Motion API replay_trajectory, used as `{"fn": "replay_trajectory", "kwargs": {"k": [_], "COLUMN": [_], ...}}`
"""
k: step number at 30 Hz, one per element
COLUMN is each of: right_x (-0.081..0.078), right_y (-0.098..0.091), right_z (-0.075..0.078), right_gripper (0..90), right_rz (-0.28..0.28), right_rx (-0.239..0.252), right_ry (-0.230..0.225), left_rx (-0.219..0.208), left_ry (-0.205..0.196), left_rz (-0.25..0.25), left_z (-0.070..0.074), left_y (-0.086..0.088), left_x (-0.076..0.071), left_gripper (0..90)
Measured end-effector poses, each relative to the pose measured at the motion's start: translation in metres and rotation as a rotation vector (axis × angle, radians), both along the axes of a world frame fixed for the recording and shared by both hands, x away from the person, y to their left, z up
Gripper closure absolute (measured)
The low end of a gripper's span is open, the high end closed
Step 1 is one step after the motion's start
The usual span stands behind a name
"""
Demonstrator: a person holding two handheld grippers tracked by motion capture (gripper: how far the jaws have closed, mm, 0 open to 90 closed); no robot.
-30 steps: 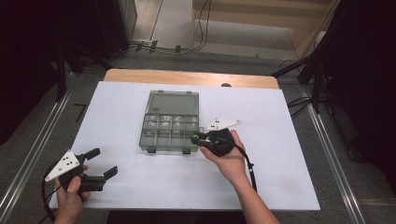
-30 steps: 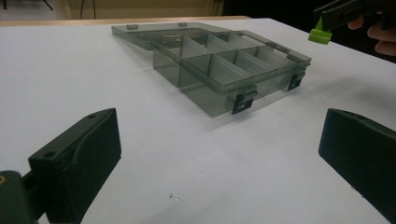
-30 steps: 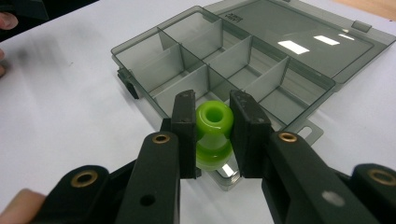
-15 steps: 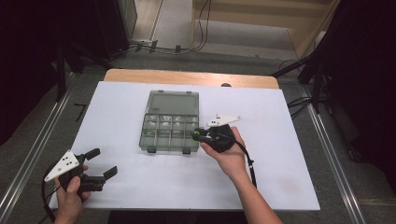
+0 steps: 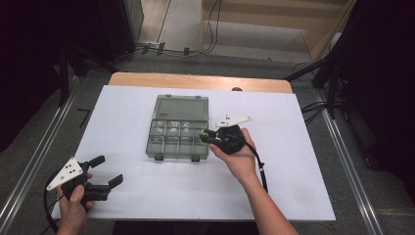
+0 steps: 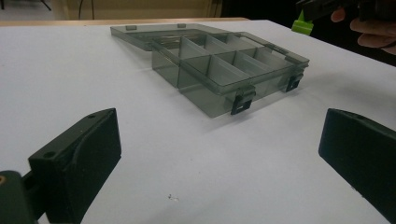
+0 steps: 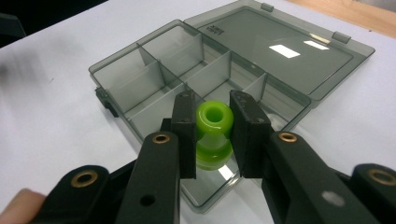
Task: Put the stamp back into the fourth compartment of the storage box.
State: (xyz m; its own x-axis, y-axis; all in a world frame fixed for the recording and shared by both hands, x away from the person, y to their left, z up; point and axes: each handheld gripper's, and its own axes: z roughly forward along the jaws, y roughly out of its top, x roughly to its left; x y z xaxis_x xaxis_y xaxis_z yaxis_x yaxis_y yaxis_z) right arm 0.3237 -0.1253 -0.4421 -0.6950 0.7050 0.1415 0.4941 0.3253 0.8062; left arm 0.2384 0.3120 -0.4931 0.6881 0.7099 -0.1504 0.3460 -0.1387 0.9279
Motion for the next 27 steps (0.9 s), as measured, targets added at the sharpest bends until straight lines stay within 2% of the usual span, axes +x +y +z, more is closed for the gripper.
{"fn": "replay_trajectory", "kwargs": {"k": [9,13,27], "right_x": [0.01,0.014,0.031], "right_y": [0.001,0.0,-0.003], "right_z": [0.003,0.003,-0.002], "right_gripper": [71.1,71.1,71.2], "right_rz": [-0.007,-0.017,-0.046], "right_rx": [0.006,-0.003,0.014], "right_ry": [0.002,-0.002,0.022], "left_rx": [-0.016,-0.006,-0.015], "left_ry": [-0.001,-0.001,0.0], "left_rz": [-0.001,-0.006,-0.003], "left_z": [-0.001,-0.001,-0.001], "left_y": [0.0,0.0,0.0], "left_x": [0.0,0.001,0.001], "left_gripper": [0.0,0.0,0.0]}}
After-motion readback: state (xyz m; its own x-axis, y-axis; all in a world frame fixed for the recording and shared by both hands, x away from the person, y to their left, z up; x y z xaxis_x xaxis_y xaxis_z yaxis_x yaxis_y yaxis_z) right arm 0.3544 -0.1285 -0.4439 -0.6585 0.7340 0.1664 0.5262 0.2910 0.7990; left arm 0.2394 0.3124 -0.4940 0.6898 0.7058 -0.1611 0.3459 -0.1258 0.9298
